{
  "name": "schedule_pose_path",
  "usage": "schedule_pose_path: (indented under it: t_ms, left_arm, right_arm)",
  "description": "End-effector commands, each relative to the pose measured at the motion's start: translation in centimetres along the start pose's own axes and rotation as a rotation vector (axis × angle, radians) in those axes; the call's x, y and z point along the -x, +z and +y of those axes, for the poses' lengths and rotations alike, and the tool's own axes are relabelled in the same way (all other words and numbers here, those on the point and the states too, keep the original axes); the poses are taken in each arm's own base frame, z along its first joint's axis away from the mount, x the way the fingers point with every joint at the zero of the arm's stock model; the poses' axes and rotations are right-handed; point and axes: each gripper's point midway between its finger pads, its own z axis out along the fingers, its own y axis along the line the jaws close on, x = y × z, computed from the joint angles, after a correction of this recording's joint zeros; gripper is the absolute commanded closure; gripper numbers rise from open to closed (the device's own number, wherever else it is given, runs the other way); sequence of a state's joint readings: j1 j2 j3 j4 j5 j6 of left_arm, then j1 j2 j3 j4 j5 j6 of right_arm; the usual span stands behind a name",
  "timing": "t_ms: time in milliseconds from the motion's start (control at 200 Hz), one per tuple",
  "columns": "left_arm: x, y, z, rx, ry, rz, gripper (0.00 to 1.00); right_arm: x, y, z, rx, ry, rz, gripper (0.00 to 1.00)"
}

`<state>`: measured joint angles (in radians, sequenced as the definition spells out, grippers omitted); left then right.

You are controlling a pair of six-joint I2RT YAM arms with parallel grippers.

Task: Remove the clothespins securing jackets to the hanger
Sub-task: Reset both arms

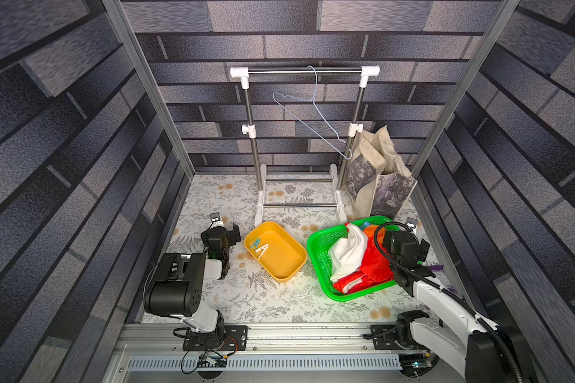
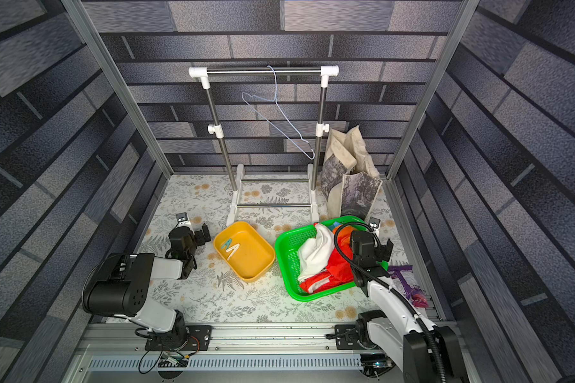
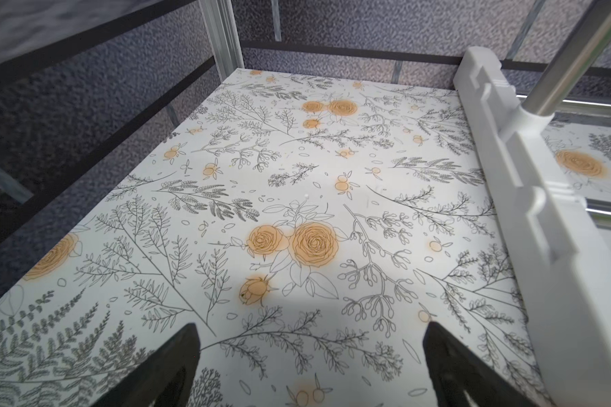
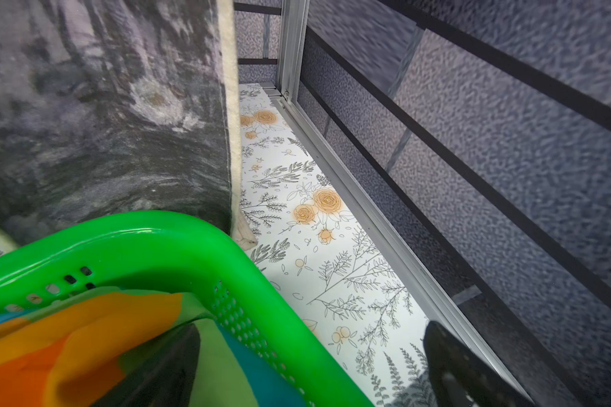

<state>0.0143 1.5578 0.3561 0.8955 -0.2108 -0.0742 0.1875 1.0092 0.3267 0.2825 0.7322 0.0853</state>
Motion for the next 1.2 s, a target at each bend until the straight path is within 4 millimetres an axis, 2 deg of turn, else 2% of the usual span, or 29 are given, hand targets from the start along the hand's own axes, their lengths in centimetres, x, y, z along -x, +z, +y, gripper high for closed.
schedule_pose_path:
  t_ms: [0,135,185,301,376,491,536,546,576,631,821,1192]
  left_arm:
    - [1.7,0.0,0.6,-0.010,-0.037,-0.051,0.00]
    - [1.6,0.2,1.0,-0.015,-0.066,-0.042,0.00]
    - [1.6,0.4,0.9,-0.015,-0.062,-0.032,0.00]
    - [1.6,0.6,0.8,-0.002,-0.043,-0.018,0.00]
    - [1.6,0.6,0.7,-0.001,-0.041,-0.019,0.00]
    - [1.6,0.6,0.6,0.000,-0.035,-0.016,0.00]
    - [1.6,0.7,0.6,0.001,-0.029,-0.015,0.00]
    - [1.6,0.7,0.5,0.001,-0.028,-0.014,0.00]
    - [1.6,0.7,0.5,0.004,-0.024,-0.014,0.00]
    - [1.6,0.7,0.5,0.003,-0.023,-0.013,0.00]
    - [1.7,0.7,0.5,0.005,-0.024,-0.016,0.00]
    - [1.7,0.7,0.4,0.003,-0.023,-0.017,0.00]
  right_arm:
    - [2.6,0.6,0.5,0.032,0.084,-0.145,0.00]
    - [1.2,2.4,2.2,0.080,0.113,-0.159,0.00]
    - [1.7,2.7,3.1,0.114,0.140,-0.191,0.00]
    - [1.3,4.1,5.0,0.160,0.083,-0.183,0.00]
    - [1.1,4.0,6.9,0.245,0.026,-0.171,0.00]
    - [1.0,4.5,7.9,0.291,0.016,-0.152,0.00]
    - [-0.4,5.2,8.7,0.348,0.000,-0.097,0.00]
    - [-0.2,5.3,9.0,0.357,0.005,-0.112,0.00]
    - [0.4,5.5,8.8,0.353,0.024,-0.156,0.00]
    - [-0.4,5.5,8.2,0.331,0.025,-0.090,0.00]
    - [-0.1,5.7,7.6,0.307,0.054,-0.118,0.00]
    - [0.0,5.8,8.2,0.334,0.041,-0.111,0.00]
